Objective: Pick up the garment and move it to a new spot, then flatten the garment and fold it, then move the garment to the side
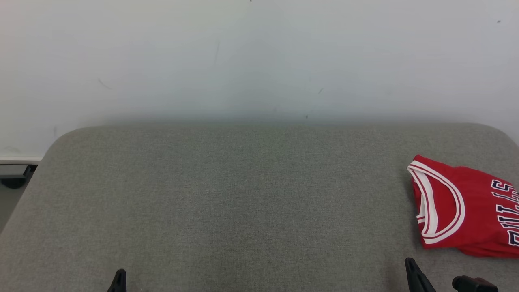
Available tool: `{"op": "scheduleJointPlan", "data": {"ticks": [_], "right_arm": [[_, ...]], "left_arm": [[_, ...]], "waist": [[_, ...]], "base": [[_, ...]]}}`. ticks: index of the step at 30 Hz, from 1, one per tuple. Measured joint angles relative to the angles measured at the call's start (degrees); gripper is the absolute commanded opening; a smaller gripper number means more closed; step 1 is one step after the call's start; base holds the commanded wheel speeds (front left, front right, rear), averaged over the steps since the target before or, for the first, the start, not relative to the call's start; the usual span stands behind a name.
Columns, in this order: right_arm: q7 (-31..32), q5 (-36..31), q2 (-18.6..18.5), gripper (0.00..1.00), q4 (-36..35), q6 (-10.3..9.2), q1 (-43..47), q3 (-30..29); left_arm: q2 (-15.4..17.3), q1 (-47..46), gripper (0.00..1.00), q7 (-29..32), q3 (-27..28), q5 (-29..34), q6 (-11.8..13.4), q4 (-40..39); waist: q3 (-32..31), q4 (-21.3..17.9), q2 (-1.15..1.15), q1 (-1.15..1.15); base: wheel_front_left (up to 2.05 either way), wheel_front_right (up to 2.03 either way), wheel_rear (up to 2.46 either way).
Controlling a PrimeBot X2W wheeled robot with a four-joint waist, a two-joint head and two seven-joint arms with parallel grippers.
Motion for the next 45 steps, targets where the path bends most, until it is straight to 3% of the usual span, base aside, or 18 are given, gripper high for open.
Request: {"op": "scheduleJointPlan", "data": {"ticks": [45], "right_arm": [[9.05,38.87,0.67,0.0,1.82,2.54,-7.54,-4.75]], "left_arm": [[-6.1,-7.04,0.0,8.61,11.34,-32.43,-6.99,6.67]], "waist": [[2.76,-1.85,0.0,0.0]], "base": [[0.0,0.0,0.0]]}}
